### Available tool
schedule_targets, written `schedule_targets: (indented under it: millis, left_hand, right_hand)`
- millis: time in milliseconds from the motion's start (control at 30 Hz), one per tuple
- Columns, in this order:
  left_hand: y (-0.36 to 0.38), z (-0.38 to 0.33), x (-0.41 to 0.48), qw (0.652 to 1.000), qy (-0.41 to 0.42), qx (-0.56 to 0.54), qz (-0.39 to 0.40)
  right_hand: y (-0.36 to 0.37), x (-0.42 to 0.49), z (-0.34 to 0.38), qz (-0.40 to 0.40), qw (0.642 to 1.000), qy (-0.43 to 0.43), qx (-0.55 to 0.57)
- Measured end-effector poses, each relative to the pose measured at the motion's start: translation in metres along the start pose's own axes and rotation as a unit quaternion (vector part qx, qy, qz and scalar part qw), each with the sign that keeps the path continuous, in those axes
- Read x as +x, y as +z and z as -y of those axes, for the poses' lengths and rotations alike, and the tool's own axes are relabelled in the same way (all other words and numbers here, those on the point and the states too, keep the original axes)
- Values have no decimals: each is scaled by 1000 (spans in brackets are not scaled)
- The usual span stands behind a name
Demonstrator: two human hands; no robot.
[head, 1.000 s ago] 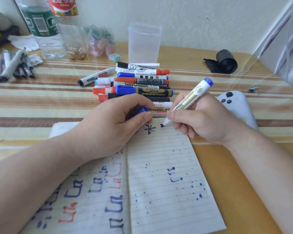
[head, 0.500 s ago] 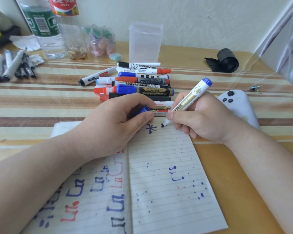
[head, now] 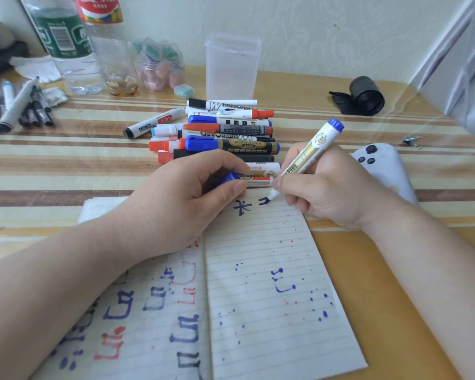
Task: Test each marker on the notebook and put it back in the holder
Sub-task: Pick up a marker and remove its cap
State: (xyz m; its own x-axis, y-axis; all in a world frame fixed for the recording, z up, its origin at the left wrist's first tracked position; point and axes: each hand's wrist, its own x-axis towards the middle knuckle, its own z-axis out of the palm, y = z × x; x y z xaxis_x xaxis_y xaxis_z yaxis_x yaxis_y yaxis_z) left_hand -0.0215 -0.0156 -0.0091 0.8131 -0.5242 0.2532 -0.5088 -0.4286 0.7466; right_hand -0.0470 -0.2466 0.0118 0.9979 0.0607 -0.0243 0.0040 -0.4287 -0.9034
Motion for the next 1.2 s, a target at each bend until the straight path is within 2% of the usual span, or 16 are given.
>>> schedule_targets:
  millis: [100, 300, 1200]
  left_hand:
    - [0, 1, 0, 1000, 5, 4, -1]
    - [0, 2, 0, 1000, 3, 17, -4]
    - [0, -1, -1, 1000, -1, 21, -7]
  right_hand:
    - [-2, -2, -1, 24, 998, -5, 58]
    - [-1, -6, -1, 32, 999, -32, 2]
    - [-1, -8, 5, 38, 998, -30, -31]
